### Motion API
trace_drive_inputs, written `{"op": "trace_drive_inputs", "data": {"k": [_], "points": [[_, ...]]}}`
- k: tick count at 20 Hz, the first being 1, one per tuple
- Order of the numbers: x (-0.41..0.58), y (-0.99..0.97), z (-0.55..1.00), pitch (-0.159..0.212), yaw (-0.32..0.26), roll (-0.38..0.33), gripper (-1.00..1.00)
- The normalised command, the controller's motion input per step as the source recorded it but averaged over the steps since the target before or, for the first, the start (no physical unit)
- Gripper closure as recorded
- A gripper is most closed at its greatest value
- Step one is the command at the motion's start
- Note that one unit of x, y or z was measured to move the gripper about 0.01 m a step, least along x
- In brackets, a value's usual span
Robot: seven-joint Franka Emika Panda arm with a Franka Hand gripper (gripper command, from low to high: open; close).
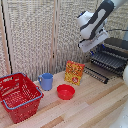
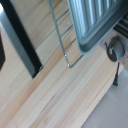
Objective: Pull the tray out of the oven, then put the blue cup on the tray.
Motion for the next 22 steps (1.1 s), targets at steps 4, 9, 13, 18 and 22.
{"op": "trace_drive_inputs", "data": {"k": [4, 9, 13, 18, 22], "points": [[0.224, 0.52, 0.29, -0.108, -0.098, 0.224, -1.00], [0.246, 0.63, 0.23, -0.134, -0.045, 0.247, -1.00], [0.234, 0.63, 0.23, -0.137, -0.043, 0.249, -1.00], [0.181, 0.65, 0.20, -0.155, -0.042, 0.246, -1.00], [0.116, 0.66, 0.15, -0.177, -0.036, 0.241, -1.00]]}}
